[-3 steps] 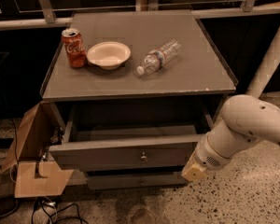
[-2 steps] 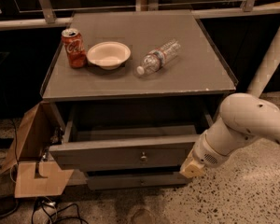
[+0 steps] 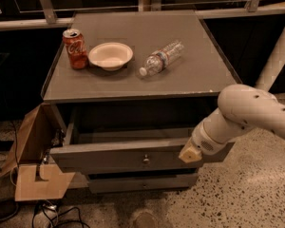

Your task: Close top drawer

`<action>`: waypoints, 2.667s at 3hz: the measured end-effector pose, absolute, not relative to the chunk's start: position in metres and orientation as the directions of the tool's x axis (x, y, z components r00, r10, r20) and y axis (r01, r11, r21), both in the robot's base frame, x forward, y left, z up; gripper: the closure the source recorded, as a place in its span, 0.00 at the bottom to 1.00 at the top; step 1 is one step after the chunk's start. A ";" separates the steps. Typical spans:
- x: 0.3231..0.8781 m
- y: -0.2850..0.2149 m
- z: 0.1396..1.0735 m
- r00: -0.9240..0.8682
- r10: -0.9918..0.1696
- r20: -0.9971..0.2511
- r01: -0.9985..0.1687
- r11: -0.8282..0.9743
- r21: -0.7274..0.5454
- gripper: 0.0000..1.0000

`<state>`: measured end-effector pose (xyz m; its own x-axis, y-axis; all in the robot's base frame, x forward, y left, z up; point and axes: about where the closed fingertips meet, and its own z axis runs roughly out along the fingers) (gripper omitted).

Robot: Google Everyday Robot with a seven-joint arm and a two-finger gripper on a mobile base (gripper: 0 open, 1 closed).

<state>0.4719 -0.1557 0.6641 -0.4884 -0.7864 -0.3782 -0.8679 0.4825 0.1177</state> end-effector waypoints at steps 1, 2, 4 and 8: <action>0.494 -0.157 0.660 -0.503 -0.781 -0.371 -0.857 0.507 0.095 1.00; 0.496 -0.157 0.659 -0.505 -0.780 -0.370 -0.855 0.510 0.092 0.85; 0.496 -0.156 0.659 -0.505 -0.780 -0.370 -0.855 0.510 0.092 0.39; 0.496 -0.156 0.659 -0.505 -0.780 -0.369 -0.855 0.510 0.092 0.19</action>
Offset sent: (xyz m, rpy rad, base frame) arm 0.0228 -0.0010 -0.0046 -0.0202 -0.0163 -0.0275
